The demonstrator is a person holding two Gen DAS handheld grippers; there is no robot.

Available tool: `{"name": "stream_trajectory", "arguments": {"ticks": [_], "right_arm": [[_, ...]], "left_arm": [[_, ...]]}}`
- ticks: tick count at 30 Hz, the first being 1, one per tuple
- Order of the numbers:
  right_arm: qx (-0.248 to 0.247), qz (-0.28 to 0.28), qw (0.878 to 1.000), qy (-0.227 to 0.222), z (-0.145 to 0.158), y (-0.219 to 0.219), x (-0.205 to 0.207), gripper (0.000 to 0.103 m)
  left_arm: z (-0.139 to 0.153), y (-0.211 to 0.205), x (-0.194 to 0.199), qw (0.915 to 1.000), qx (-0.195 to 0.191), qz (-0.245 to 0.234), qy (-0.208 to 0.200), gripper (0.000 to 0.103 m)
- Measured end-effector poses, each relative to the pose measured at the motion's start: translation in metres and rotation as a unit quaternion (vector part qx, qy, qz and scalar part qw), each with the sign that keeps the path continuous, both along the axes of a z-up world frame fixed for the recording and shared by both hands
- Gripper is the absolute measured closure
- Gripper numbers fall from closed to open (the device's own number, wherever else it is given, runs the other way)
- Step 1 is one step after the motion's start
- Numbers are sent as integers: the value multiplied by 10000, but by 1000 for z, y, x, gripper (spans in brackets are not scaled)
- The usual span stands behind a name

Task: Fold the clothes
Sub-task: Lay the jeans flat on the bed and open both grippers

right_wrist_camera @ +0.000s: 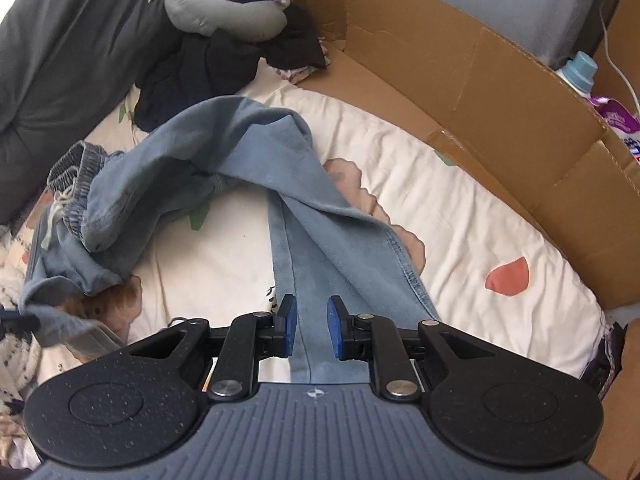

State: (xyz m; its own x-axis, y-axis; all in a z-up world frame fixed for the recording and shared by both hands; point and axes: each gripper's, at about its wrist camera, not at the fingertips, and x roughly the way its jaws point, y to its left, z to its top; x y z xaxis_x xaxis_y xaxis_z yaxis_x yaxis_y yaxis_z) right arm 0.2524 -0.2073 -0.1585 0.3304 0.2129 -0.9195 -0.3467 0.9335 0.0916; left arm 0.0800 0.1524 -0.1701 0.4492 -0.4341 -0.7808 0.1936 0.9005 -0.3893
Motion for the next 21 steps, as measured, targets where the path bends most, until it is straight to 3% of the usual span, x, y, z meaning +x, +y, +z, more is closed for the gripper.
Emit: {"name": "stream_trajectory", "arguments": {"ticks": [7, 14, 18, 21], "right_arm": [[152, -235, 9995, 138, 11, -12, -7, 80], [871, -248, 9957, 175, 38, -24, -34, 78], [779, -435, 9960, -2, 65, -27, -51, 67], [1089, -821, 9905, -159, 86, -38, -60, 63]], "left_arm": [[26, -24, 11, 9996, -74, -219, -137, 100], [56, -37, 20, 9992, -376, 5, -112, 100], [78, -56, 22, 9984, -491, -218, -185, 100], [88, -73, 23, 9980, -476, -370, -194, 100]]}}
